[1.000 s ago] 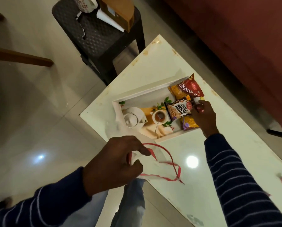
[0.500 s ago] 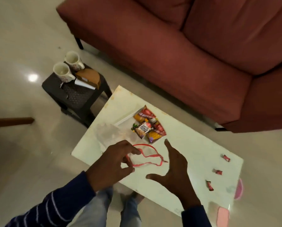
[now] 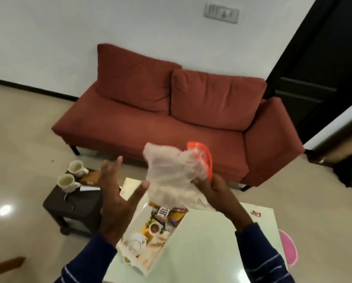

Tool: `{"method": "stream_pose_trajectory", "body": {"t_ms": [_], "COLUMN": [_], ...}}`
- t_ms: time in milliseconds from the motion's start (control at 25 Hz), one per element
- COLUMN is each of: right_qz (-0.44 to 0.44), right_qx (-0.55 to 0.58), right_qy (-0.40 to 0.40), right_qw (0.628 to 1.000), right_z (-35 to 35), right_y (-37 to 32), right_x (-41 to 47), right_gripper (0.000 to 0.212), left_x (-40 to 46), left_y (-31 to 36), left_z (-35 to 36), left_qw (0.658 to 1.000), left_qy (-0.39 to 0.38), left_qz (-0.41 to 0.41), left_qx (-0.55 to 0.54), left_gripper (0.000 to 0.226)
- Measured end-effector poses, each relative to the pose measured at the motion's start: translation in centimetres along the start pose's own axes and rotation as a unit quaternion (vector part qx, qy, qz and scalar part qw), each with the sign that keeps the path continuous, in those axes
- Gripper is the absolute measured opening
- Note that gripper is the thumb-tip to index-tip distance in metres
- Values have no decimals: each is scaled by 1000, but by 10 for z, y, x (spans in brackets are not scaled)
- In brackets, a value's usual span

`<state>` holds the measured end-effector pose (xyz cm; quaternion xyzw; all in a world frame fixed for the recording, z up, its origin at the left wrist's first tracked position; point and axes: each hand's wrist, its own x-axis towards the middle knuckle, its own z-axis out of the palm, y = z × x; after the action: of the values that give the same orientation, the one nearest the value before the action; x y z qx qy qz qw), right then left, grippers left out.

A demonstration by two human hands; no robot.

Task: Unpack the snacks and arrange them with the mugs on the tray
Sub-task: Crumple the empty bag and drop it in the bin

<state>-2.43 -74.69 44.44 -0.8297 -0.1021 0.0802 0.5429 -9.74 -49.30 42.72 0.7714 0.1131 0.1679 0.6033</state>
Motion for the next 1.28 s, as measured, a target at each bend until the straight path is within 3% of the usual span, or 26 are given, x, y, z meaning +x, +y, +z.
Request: {"method": "stream_pose_trajectory", "body": {"t_ms": [80, 200, 280, 400, 480, 600, 680, 760, 800, 880, 920, 1000, 1080, 1160, 1240, 1280], "right_qz": [27, 43, 48, 92, 79, 1, -52, -111, -138, -165, -162, -161, -143, -121, -124, -114], "right_qx": [137, 284, 346, 411, 405, 284, 76, -48, -42, 76, 155, 237, 255, 263, 280, 302], "right_qy": [-18, -58, -91, -99, -72, -16, 98, 266, 301, 252, 218, 243, 317, 368, 384, 374], "right_qw": [990, 956, 933, 901, 908, 959, 991, 956, 943, 951, 950, 927, 902, 883, 871, 869], "right_z": [-20, -33, -33, -20, -13, -6, -4, -3, -2, 2, 5, 4, -7, -23, -39, -45], "right_y": [-32, -69, -91, -115, -123, -129, -134, -139, -142, -157, -165, -175, -183, -184, -173, -175], "right_x": [8, 23, 32, 44, 49, 50, 42, 31, 24, 19, 22, 30, 32, 31, 29, 21], "right_gripper": [13, 17, 33, 29, 25, 23, 26, 41, 52, 64, 62, 47, 29, 12, 15, 16], "left_x": [16, 54, 69, 73, 71, 76, 85, 99, 102, 103, 98, 87, 77, 58, 35, 26], "left_y": [14, 49, 79, 119, 135, 149, 159, 171, 178, 193, 201, 206, 215, 224, 236, 236], "left_z": [1, 16, 31, 58, 76, 89, 87, 81, 79, 81, 84, 97, 108, 114, 123, 131], "left_qw": [994, 948, 898, 805, 820, 903, 916, 914, 910, 895, 881, 854, 869, 890, 905, 911], "left_qy": [-46, -189, -298, -413, -374, -207, -119, -61, -58, -113, -154, -220, -243, -269, -246, -220], "left_qz": [-55, -69, -87, -130, -127, -119, -150, -178, -184, -158, -141, -115, -74, -6, 44, 85], "left_qx": [-79, -245, -313, -407, -415, -358, -353, -360, -366, -401, -424, -458, -425, -368, -343, -339], "left_gripper": [97, 109, 113, 91, 75, 39, 29, 30, 32, 38, 39, 30, 17, 31, 30, 49]}}
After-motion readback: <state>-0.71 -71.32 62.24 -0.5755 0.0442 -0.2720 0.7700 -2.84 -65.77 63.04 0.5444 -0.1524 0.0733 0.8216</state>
